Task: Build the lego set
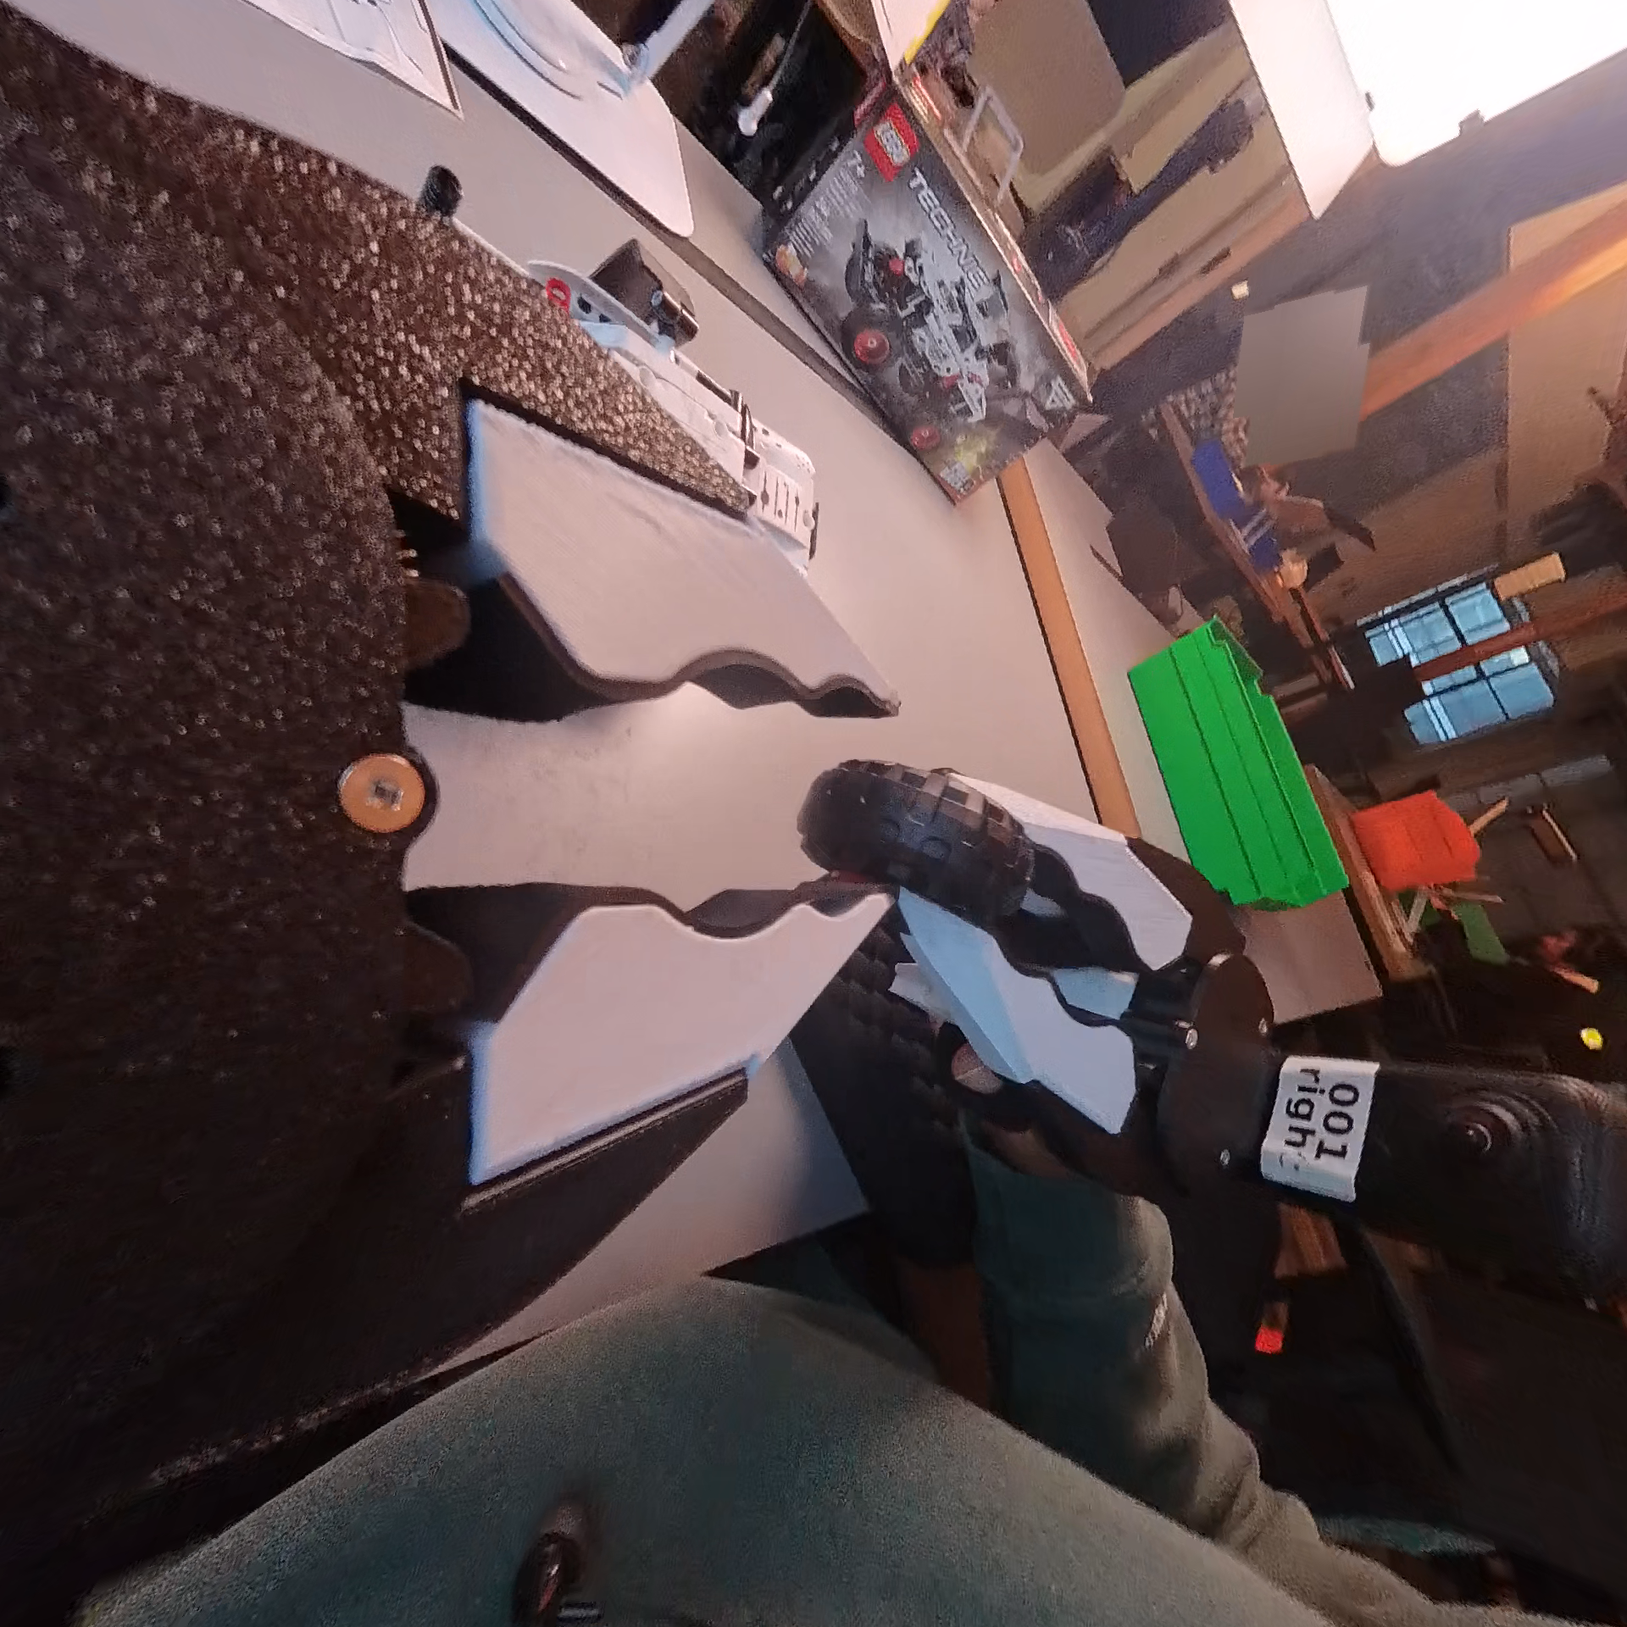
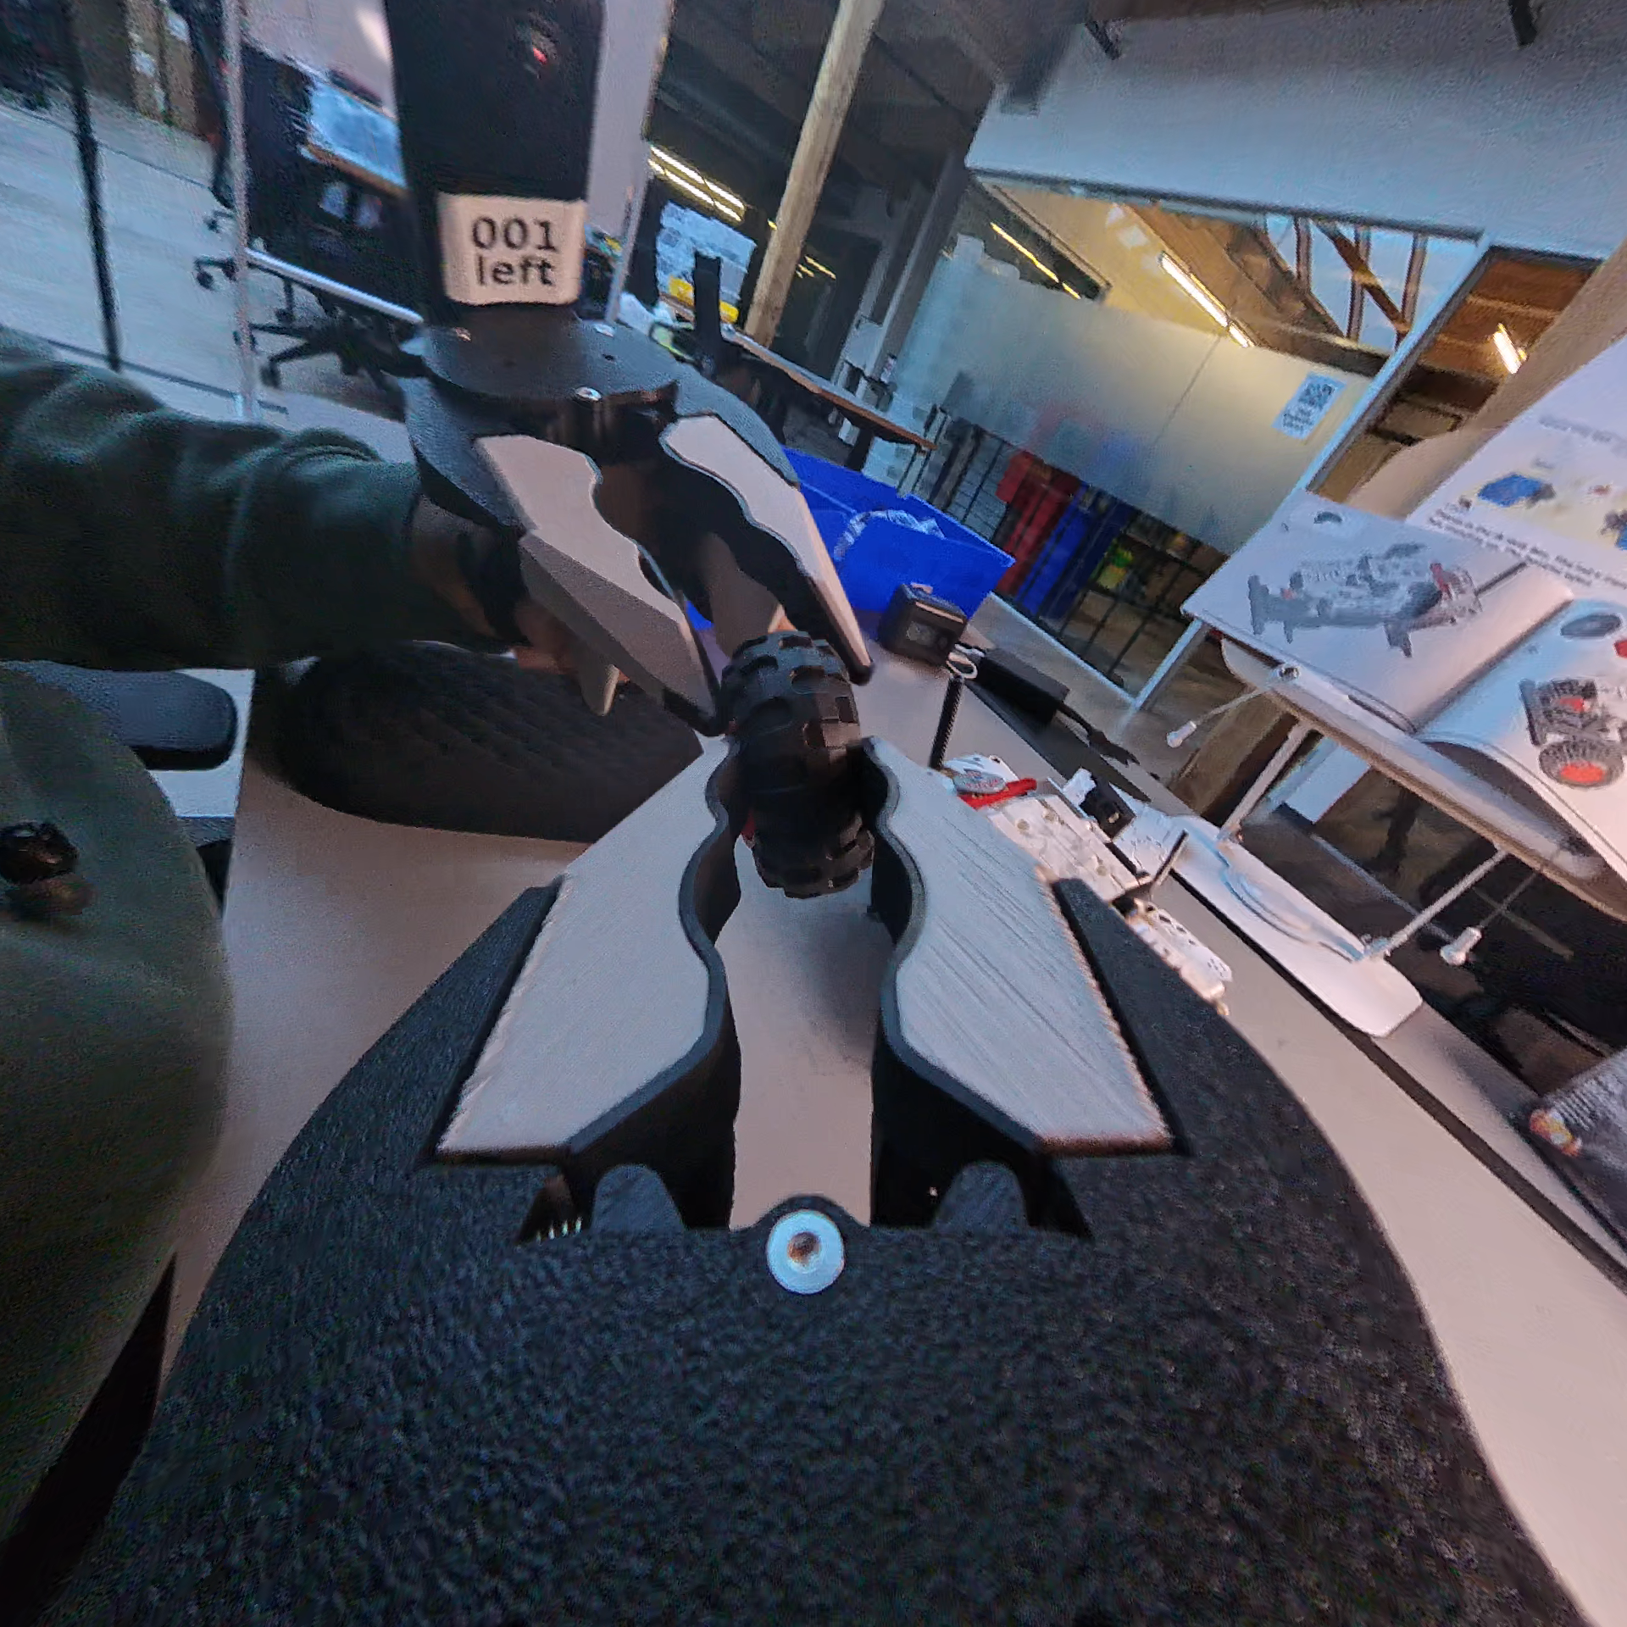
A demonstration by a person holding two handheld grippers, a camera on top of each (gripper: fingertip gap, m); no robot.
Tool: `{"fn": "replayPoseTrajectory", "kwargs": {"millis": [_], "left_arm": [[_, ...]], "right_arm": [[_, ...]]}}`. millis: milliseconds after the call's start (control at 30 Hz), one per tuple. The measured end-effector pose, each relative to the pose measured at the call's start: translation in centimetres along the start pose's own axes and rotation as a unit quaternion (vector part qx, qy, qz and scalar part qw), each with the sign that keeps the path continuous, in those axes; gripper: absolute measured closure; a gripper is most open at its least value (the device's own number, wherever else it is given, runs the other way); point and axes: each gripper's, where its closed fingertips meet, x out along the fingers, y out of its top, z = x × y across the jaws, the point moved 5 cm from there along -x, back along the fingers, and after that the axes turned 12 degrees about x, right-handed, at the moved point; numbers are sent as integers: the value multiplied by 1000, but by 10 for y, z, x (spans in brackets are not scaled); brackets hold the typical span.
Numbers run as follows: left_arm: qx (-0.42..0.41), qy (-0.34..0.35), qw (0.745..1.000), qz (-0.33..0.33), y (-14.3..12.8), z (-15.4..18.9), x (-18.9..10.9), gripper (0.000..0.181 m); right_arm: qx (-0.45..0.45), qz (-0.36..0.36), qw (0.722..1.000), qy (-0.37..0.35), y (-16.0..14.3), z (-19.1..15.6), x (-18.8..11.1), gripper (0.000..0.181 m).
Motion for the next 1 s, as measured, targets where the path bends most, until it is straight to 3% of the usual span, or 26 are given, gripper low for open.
{"fn": "replayPoseTrajectory", "kwargs": {"millis": [100,200,367,533,667,867,1000], "left_arm": [[-27,-82,996,36,12,4,-6,146],[-8,-117,992,45,20,9,-3,155],[80,-118,990,-5,29,12,-4,158],[128,-68,988,-53,40,6,-5,162],[70,-5,995,-65,32,0,1,163],[-80,96,992,-29,19,3,14,170],[-124,109,986,-16,13,5,17,172]], "right_arm": [[13,26,998,51,11,-6,-3,158],[17,50,994,99,19,-13,-6,158],[-35,37,994,98,26,-16,-12,158],[-9,48,996,77,34,-10,-12,158],[36,57,997,35,28,3,-9,158],[120,64,991,5,16,18,-9,158],[141,63,988,2,13,22,-6,158]]}}
